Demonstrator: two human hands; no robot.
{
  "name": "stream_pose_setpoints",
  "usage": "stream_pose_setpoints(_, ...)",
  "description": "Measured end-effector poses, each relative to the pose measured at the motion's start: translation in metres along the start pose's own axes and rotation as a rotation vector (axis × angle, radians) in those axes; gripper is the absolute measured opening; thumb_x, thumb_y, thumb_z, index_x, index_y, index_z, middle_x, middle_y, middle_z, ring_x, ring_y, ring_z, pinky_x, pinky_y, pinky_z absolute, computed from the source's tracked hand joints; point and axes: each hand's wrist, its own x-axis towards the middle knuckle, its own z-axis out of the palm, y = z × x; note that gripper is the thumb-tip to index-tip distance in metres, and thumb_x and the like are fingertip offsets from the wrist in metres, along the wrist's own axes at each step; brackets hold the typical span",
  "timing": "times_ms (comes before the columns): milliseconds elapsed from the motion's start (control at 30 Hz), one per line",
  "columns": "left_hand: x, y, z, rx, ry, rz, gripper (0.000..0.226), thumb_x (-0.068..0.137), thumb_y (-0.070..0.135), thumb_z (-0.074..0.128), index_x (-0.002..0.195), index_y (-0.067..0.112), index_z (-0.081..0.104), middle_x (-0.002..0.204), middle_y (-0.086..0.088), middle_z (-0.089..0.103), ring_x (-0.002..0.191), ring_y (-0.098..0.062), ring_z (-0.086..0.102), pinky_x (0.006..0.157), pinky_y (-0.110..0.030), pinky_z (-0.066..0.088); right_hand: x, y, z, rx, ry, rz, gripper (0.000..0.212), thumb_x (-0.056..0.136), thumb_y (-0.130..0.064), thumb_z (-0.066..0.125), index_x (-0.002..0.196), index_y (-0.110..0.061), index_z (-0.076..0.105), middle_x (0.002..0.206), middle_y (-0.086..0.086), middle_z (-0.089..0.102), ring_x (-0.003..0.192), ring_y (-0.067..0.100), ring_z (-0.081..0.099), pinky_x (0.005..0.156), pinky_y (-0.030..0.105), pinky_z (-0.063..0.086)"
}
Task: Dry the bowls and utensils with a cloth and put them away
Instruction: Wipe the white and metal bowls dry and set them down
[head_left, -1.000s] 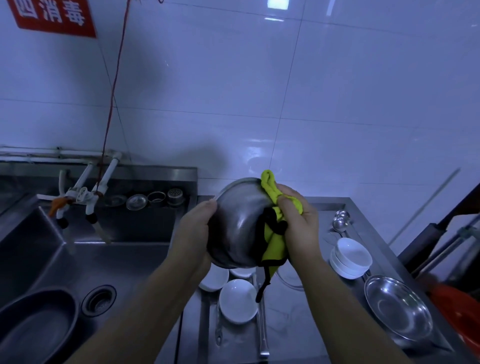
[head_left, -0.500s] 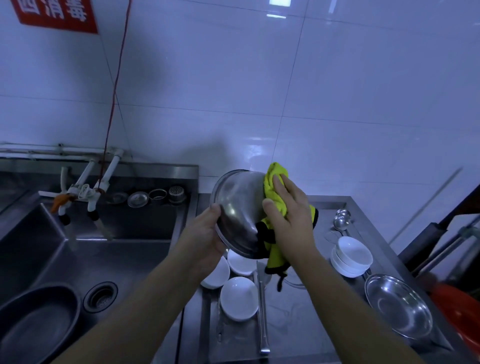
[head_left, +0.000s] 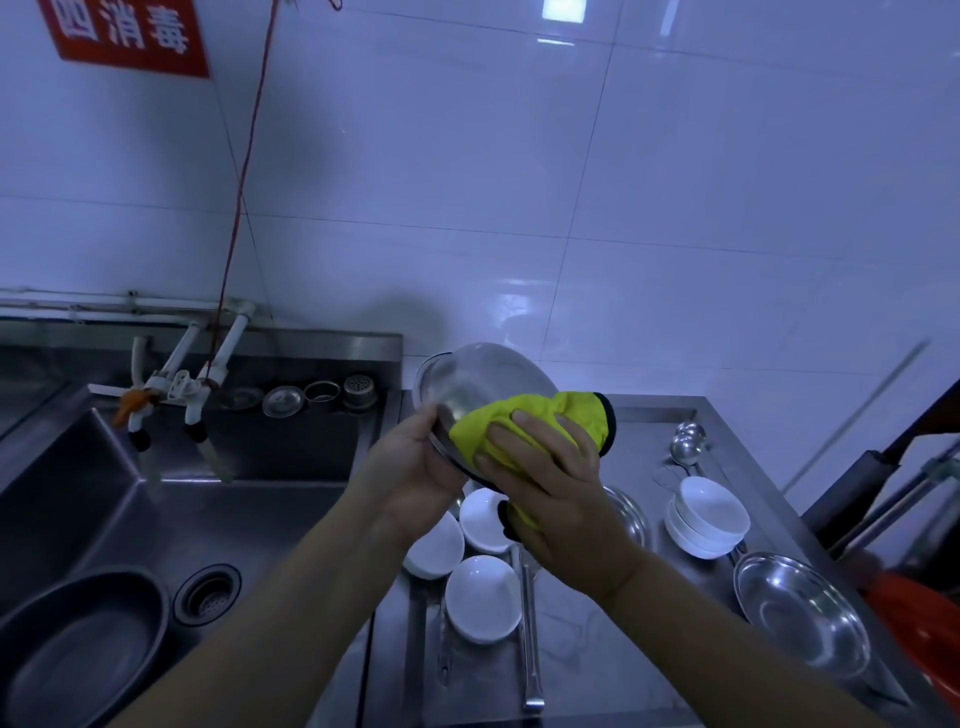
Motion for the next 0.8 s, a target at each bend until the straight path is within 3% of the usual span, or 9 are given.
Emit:
stream_pose_setpoints(100,0.0,-0.001,-0.001,-0.004,0.012,0.02,0.044,0.1,0.029,0.033,0.104,-0.001,0.065,0.101,-0.018,0.07,0.082,-0.023,0.071,0.072,-0.035,0.058,-0.011,0.008,-0.004,0.031,0.016,0.023,0.035,0.09,-0.016,0.052,0.125,-0.017,0.054,0.139,0.001,0.045,0.136,0.026,0.035,0.108,0.055,0.029)
stream_pose_setpoints(200,-0.003,-0.011,0.007,0.0,-0.032,-0.015,0.038,0.099,0.024,0.035,0.1,-0.001,0.064,0.092,-0.015,0.072,0.075,-0.02,0.071,0.067,-0.028,0.059,0.003,0.0,-0.004,0.037,0.021,0.077,0.035,0.09,-0.019,0.051,0.124,-0.018,0.057,0.139,0.0,0.049,0.134,0.025,0.039,0.106,0.054,0.028)
stream_pose_setpoints(267,-0.006,-0.015,0.013,0.018,-0.057,-0.043,0.034,0.09,0.02,0.043,0.103,-0.003,0.065,0.096,-0.016,0.071,0.079,-0.02,0.071,0.071,-0.026,0.059,0.016,-0.007,-0.003,0.026,0.027,0.102,0.034,0.089,-0.02,0.054,0.121,-0.017,0.064,0.135,-0.001,0.056,0.132,0.024,0.043,0.105,0.055,0.029)
stream_pose_setpoints(367,-0.008,-0.012,0.016,-0.031,-0.056,-0.049,0.037,0.084,0.021,0.047,0.092,-0.007,0.069,0.088,-0.017,0.071,0.068,-0.019,0.071,0.052,-0.023,0.056,0.018,-0.006,-0.006,0.001,-0.001,0.055,0.034,0.088,-0.02,0.057,0.121,-0.017,0.065,0.135,-0.002,0.057,0.133,0.022,0.043,0.107,0.054,0.028)
stream_pose_setpoints(433,-0.008,-0.011,0.013,-0.096,-0.029,-0.045,0.044,0.092,0.026,0.042,0.084,-0.007,0.069,0.08,-0.018,0.071,0.059,-0.021,0.07,0.043,-0.022,0.052,0.01,0.0,-0.009,-0.048,0.012,-0.015,0.03,0.093,-0.018,0.051,0.122,-0.019,0.061,0.135,-0.004,0.057,0.132,0.021,0.044,0.108,0.053,0.028)
stream_pose_setpoints(533,-0.006,-0.012,0.007,-0.143,0.007,-0.004,0.044,0.1,0.031,0.032,0.107,-0.002,0.062,0.099,-0.02,0.071,0.077,-0.026,0.072,0.057,-0.036,0.059,-0.004,0.007,-0.011,-0.092,0.098,-0.038,0.026,0.102,-0.017,0.039,0.12,-0.023,0.058,0.132,-0.006,0.054,0.13,0.021,0.044,0.11,0.051,0.026)
stream_pose_setpoints(633,-0.003,-0.013,0.002,-0.174,0.029,0.024,0.041,0.1,0.029,0.032,0.111,0.001,0.06,0.104,-0.02,0.069,0.08,-0.028,0.072,0.069,-0.048,0.055,-0.009,0.009,-0.011,-0.046,0.174,0.025,0.02,0.103,-0.019,0.042,0.112,-0.022,0.06,0.127,-0.002,0.052,0.128,0.024,0.042,0.111,0.052,0.026)
stream_pose_setpoints(800,-0.004,-0.011,-0.004,-0.204,-0.001,0.031,0.039,0.098,0.03,0.036,0.117,0.005,0.06,0.116,-0.016,0.067,0.094,-0.029,0.069,0.077,-0.054,0.051,-0.007,-0.002,-0.014,0.13,0.336,0.246,0.023,0.105,-0.021,0.037,0.102,-0.015,0.059,0.122,0.009,0.048,0.122,0.035,0.045,0.103,0.053,0.035)
